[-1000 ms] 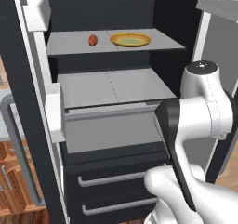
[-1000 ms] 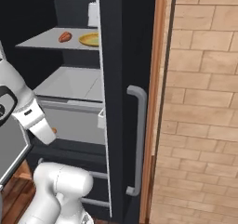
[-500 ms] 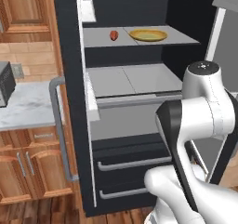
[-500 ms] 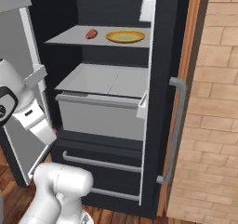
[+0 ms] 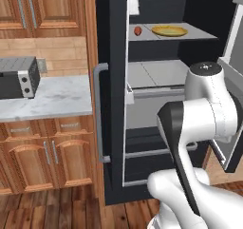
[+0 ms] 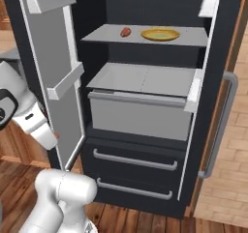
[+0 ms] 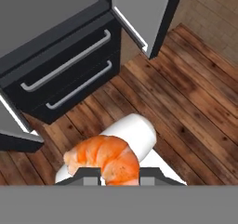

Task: Retrieve the shrimp from the fridge and place it on the cutting board.

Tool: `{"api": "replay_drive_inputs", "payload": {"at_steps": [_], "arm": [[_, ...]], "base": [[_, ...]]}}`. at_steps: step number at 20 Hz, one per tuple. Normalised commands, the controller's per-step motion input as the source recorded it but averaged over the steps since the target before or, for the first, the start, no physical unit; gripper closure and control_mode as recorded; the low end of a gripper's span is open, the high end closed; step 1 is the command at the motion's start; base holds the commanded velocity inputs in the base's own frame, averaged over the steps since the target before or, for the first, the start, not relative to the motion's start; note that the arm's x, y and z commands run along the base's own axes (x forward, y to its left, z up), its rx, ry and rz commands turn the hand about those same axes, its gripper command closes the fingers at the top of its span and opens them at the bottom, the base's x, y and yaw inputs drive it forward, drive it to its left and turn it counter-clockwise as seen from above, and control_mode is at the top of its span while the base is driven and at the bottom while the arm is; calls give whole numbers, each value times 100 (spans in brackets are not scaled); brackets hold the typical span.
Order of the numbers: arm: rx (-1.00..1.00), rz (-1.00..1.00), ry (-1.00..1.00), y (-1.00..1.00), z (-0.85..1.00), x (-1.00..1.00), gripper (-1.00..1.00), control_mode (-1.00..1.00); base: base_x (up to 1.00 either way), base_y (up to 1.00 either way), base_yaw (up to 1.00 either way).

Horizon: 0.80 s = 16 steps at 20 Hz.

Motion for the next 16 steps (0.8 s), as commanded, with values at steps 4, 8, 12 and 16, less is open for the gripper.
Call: {"api": "replay_drive_inputs", "payload": {"at_steps": [4,8,12,16], "arm": [[0,0,0,0,0,0,100,100],[0,0,0,0,0,0,100,100],[0,0,0,0,0,0,100,100],[0,0,0,0,0,0,100,100]], "base": [[-53,54,3],[-10,65,2],[0,95,3],[0,100,2]]}}
